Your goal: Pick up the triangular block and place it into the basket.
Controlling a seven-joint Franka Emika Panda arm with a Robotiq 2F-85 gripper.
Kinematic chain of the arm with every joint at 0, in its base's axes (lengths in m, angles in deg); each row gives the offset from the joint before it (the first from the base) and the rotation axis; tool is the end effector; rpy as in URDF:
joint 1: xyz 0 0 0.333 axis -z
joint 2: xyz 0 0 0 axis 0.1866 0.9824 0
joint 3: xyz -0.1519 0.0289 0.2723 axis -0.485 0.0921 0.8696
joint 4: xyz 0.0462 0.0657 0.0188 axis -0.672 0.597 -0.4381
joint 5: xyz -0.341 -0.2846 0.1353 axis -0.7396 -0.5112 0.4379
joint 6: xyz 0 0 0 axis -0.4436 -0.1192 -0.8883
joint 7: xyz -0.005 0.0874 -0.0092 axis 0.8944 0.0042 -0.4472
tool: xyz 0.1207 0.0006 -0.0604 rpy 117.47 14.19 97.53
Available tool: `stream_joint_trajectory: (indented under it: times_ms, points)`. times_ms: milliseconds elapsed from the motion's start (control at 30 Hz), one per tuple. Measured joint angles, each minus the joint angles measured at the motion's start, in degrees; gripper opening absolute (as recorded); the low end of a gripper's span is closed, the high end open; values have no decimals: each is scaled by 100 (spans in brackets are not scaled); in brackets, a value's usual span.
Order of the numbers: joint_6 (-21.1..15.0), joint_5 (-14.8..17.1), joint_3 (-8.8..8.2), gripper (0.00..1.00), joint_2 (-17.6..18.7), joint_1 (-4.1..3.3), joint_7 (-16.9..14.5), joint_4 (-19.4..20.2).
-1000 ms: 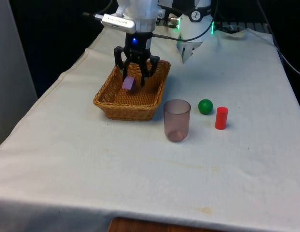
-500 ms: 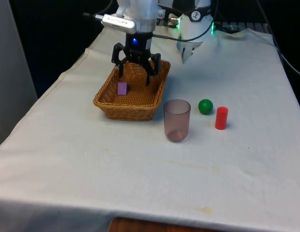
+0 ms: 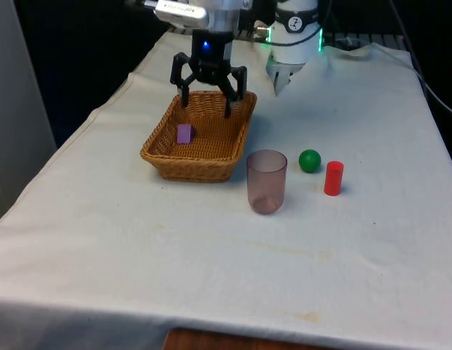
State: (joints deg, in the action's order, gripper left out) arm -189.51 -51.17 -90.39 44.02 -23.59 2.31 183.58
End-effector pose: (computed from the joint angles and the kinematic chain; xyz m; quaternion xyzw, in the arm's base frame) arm 0.5329 -0.1587 0.1453 0.9935 -0.0661 0.0633 0.0680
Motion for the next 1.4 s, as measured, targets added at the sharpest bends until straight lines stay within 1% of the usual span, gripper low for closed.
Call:
stream_joint_trajectory:
  times_ms: [200, 400, 567, 633, 667, 833, 933, 1067, 1133, 1167, 1267, 1300, 1400]
  points:
    - [223, -29, 6, 100, -338, -11, 0, -6]
    - [275, -23, 11, 100, -458, -17, 0, -29]
    - [401, -11, 34, 100, -561, -17, 0, -109]
    - [498, 0, 40, 100, -607, -23, 0, -160]
    - [602, 6, 46, 100, -642, -23, 0, -218]
    - [831, 34, 69, 100, -682, -23, 0, -367]
    - [882, 40, 74, 100, -688, -23, 0, -395]
    - [1157, 120, 115, 100, -693, -23, -11, -539]
    - [1209, 132, 120, 100, -693, -23, -17, -567]
    - [1329, 143, 138, 100, -693, -23, -17, -619]
    - [1495, 160, 166, 100, -693, -23, -23, -688]
    - [1610, 166, 189, 100, -710, -29, -23, -728]
    - [1656, 166, 201, 100, -728, -29, -23, -745]
